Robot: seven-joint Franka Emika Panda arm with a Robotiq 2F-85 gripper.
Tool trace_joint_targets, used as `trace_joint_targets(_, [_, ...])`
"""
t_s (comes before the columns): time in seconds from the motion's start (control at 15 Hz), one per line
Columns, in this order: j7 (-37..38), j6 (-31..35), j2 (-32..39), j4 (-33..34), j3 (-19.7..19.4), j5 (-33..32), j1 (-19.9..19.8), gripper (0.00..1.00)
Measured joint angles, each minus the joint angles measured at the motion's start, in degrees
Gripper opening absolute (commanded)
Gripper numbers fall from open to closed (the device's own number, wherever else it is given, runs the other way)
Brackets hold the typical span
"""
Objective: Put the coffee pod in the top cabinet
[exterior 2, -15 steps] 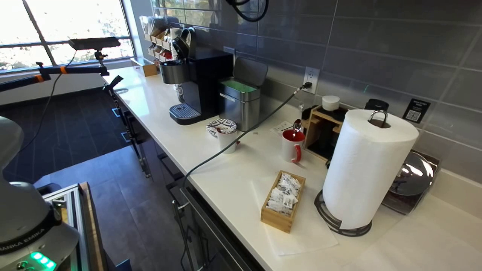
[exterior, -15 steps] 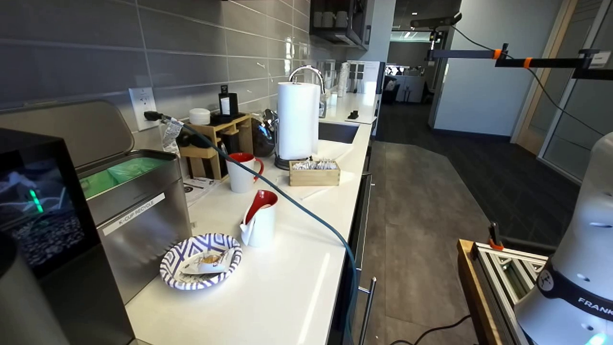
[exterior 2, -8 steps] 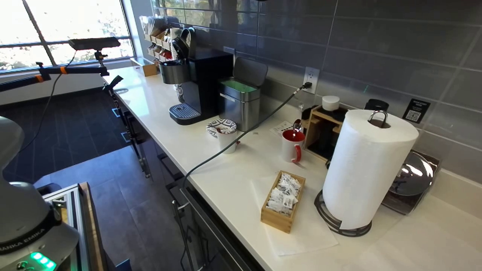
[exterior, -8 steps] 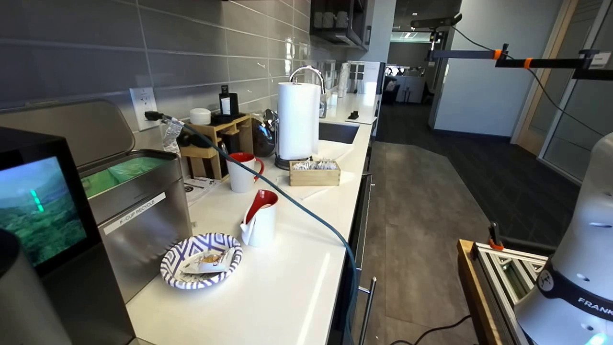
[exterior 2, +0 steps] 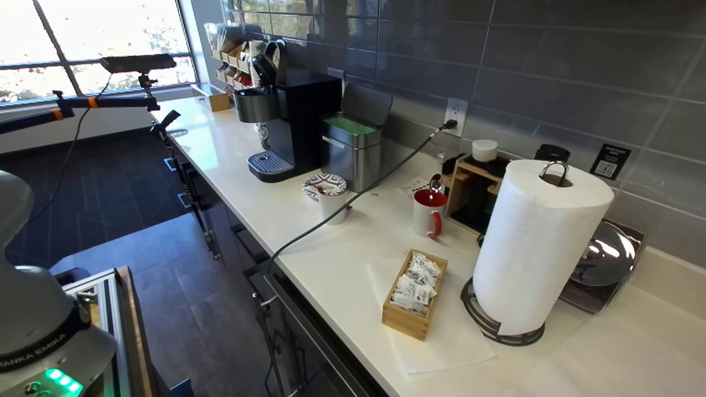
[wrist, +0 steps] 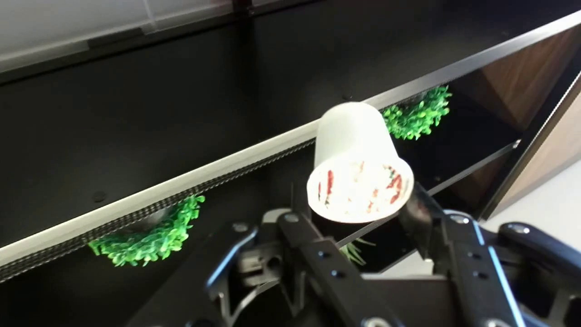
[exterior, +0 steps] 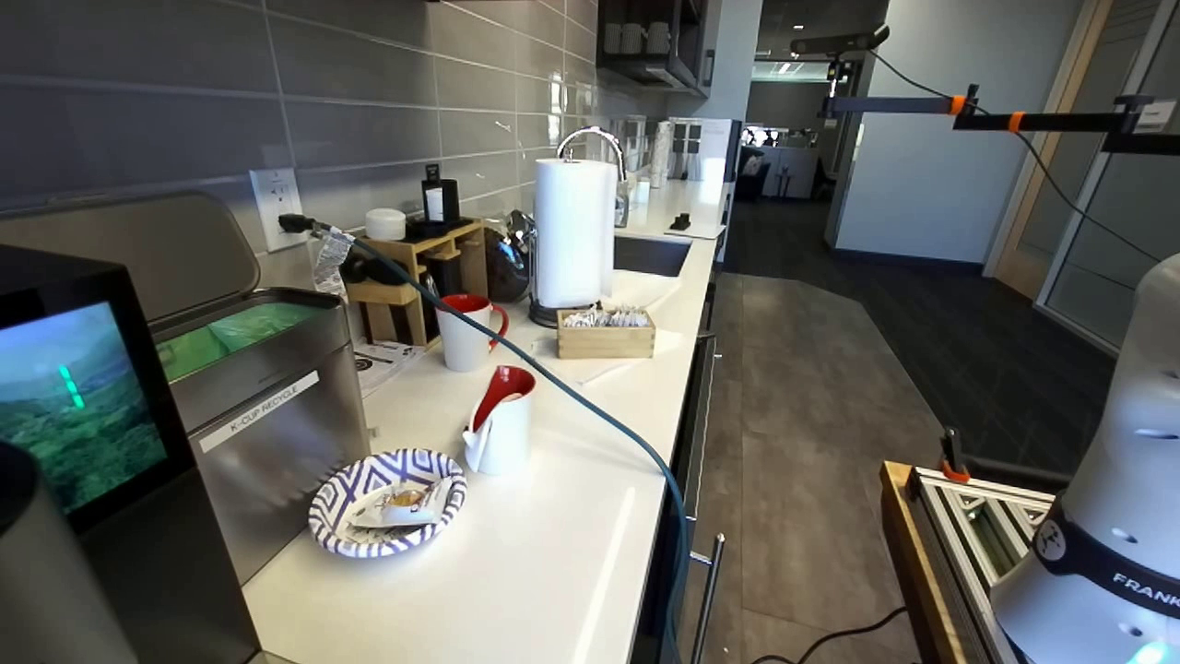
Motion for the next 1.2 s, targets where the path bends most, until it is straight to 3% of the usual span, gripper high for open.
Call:
trace_joint_targets(0.67, [-1.61,1.5,10.88,9.96,1.99,-25.86,2.23,0.28])
trace_joint_targets(1.2, [1.02,8.89,12.52,13.15,1.29,-33.07,2.75,0.28])
